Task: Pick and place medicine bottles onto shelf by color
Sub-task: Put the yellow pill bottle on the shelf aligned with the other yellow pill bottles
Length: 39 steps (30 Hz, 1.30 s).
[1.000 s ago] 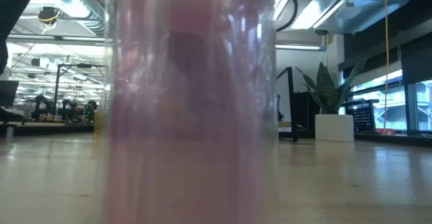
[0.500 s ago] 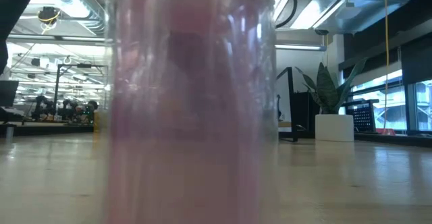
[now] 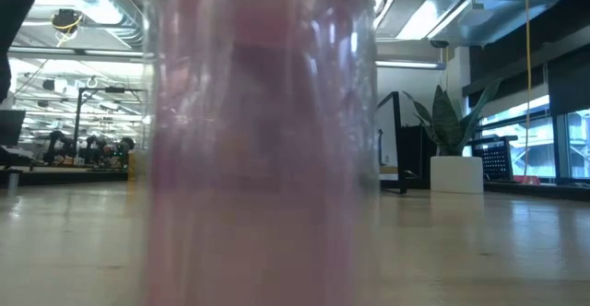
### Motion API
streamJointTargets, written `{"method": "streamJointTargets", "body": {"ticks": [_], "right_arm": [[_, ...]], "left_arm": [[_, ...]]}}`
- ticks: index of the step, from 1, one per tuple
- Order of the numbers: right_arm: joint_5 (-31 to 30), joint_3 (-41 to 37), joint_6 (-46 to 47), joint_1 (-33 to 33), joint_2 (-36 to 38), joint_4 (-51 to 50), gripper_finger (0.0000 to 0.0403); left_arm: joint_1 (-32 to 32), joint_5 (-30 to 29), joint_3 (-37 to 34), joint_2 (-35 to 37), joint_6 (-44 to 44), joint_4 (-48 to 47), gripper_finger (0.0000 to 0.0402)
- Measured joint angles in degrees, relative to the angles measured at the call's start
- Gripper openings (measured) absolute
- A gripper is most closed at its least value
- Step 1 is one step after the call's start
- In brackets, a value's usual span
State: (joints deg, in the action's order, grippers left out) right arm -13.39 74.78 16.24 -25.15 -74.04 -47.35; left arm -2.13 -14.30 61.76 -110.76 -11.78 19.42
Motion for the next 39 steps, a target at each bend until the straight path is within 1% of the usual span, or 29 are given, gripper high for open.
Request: {"method": "streamJointTargets", "body": {"ticks": [4, 8, 13, 18, 21, 25, 33, 37, 39], "right_arm": [[0.0, 0.0, 0.0, 0.0, 0.0, 0.1, 0.0194], [0.0, 0.0, 0.0, 0.0, 0.0, 0.2, 0.0194], [0.0, 0.0, 0.0, 0.0, 0.0, 0.4, 0.0194], [0.0, 0.0, 0.0, 0.0, 0.0, 0.4, 0.0194], [0.0, 0.0, -0.1, 0.0, 0.0, 0.4, 0.0194], [0.0, 0.0, 0.0, 0.0, 0.0, 0.4, 0.0194], [0.0, 0.0, 0.0, 0.0, 0.0, 0.7, 0.0194], [0.0, 0.0, 0.0, 0.0, 0.0, 0.8, 0.0194], [0.0, 0.0, 0.0, 0.0, 0.0, 0.8, 0.0194]], "left_arm": [[1.9, -2.7, 0.0, 5.2, 0.0, -6.2, 0.0103], [4.0, -8.3, 0.0, 10.0, -1.5, -10.3, 0.0103], [7.2, -13.4, 0.0, 13.0, -5.9, -10.2, 0.0103], [9.9, -13.6, 0.0, 12.7, -8.8, -11.5, 0.0103], [10.9, -13.6, 0.0, 12.4, -10.6, -13.9, 0.0103], [11.8, -13.6, -0.1, 11.3, -10.6, -14.3, 0.0103], [12.4, -13.8, 0.0, 7.8, -10.7, -10.4, 0.0103], [12.5, -16.3, 0.0, 7.0, -10.6, -9.8, 0.0103], [12.9, -16.5, -0.1, 6.9, -10.6, -9.5, 0.0103]]}}
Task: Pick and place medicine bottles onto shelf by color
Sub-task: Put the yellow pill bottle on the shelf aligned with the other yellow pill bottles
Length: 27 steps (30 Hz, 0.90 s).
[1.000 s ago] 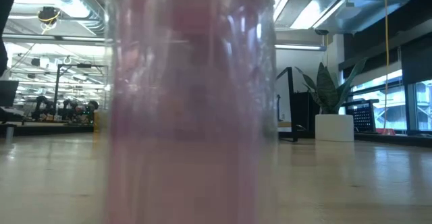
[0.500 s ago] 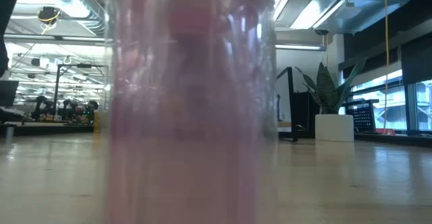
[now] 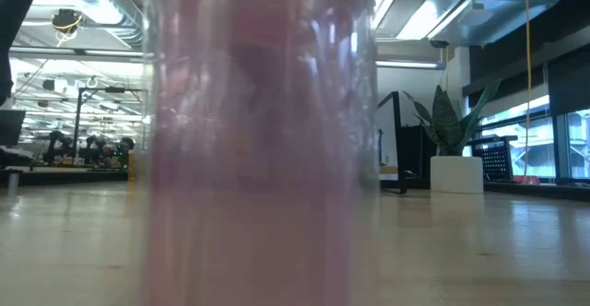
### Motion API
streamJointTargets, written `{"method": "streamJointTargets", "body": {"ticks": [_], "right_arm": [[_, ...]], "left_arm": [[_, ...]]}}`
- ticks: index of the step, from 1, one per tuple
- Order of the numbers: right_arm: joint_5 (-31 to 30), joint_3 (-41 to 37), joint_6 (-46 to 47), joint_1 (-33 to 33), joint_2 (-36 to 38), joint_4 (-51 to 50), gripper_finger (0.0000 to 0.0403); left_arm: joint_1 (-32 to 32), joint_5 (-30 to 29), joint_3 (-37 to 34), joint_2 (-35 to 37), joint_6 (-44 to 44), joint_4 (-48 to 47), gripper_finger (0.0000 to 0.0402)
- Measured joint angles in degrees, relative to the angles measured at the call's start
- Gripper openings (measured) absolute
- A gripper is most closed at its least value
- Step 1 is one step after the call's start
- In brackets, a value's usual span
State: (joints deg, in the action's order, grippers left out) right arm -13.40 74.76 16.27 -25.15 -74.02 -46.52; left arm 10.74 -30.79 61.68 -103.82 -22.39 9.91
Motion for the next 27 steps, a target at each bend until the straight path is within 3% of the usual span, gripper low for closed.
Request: {"method": "streamJointTargets", "body": {"ticks": [27], "right_arm": [[0.0, 0.0, -0.1, 0.0, 0.0, 0.0, 0.0194]], "left_arm": [[1.5, 1.9, 0.1, -1.7, 0.0, 0.3, 0.0104]]}}
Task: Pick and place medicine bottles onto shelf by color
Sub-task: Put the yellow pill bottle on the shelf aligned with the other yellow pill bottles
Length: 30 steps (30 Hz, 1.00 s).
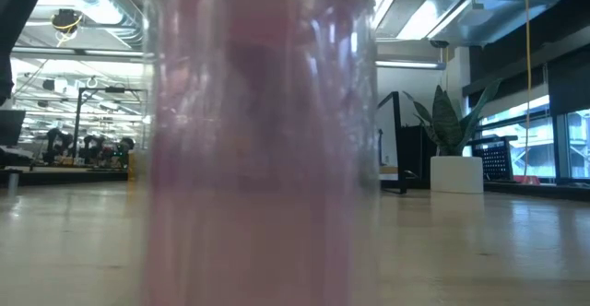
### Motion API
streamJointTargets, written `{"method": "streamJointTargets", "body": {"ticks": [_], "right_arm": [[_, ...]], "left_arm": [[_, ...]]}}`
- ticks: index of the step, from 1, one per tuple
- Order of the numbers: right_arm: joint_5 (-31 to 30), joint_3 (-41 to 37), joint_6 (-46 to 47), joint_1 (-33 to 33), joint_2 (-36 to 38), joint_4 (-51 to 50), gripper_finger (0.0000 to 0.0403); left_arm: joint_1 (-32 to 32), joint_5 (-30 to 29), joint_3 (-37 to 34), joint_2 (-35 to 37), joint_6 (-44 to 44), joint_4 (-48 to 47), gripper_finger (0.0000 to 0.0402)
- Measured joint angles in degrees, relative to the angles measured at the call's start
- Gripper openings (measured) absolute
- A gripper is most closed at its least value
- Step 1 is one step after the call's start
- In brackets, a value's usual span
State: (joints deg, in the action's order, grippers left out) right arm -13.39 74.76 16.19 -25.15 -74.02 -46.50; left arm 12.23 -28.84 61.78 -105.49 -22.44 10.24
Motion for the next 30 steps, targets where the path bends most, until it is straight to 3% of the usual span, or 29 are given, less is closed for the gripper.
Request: {"method": "streamJointTargets", "body": {"ticks": [30], "right_arm": [[0.0, 0.0, 0.0, 0.0, 0.0, 0.0, 0.0194]], "left_arm": [[0.5, 1.5, 0.0, -0.4, 0.1, -0.3, 0.011]]}}
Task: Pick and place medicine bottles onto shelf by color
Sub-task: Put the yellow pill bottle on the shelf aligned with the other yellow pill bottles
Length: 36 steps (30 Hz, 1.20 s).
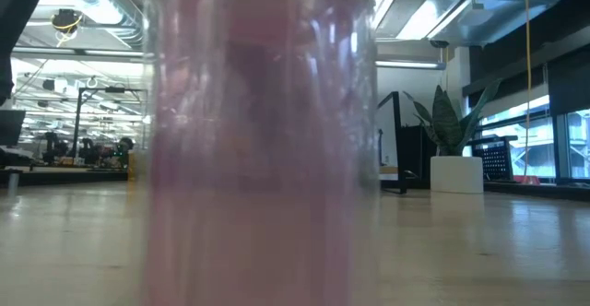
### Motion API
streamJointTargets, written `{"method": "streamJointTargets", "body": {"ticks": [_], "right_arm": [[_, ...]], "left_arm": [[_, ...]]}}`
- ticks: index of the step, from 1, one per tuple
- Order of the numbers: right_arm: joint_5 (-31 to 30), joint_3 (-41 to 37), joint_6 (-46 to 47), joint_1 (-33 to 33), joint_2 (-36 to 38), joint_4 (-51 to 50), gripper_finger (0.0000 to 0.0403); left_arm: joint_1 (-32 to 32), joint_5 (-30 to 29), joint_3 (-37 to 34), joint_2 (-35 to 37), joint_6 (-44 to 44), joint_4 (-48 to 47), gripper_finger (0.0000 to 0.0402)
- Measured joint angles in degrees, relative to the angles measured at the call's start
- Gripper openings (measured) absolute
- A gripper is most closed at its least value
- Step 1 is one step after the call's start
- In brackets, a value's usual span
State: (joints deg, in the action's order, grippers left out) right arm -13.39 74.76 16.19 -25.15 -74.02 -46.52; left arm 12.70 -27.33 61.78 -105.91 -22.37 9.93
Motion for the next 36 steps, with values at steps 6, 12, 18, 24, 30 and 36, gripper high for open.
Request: {"method": "streamJointTargets", "body": {"ticks": [6, 12, 18, 24, 30, 36], "right_arm": [[0.0, 0.0, 0.1, 0.0, 0.0, 0.0, 0.0194], [0.0, 0.0, 0.0, 0.0, 0.0, 0.0, 0.0194], [0.0, 0.0, 0.0, 0.0, 0.0, 0.0, 0.0194], [0.0, 0.0, 0.0, 0.0, 0.0, 0.0, 0.0194], [0.0, 0.0, 0.0, 0.0, 0.0, 0.0, 0.0194], [0.0, 0.0, 0.1, 0.0, 0.0, 0.0, 0.0194]], "left_arm": [[0.2, -0.1, 0.1, -1.2, 0.0, 1.0, 0.0121], [0.2, 0.0, 0.0, -1.3, 0.4, 1.6, 0.0136], [0.3, 0.1, 0.0, -1.4, 0.5, 3.1, 0.015], [0.3, 0.0, 0.0, -1.4, 0.5, 4.3, 0.0151], [0.3, 0.8, 0.0, -1.3, 0.0, 4.3, 0.0151], [0.3, 0.9, 0.0, -1.3, -1.5, 4.3, 0.0151]]}}
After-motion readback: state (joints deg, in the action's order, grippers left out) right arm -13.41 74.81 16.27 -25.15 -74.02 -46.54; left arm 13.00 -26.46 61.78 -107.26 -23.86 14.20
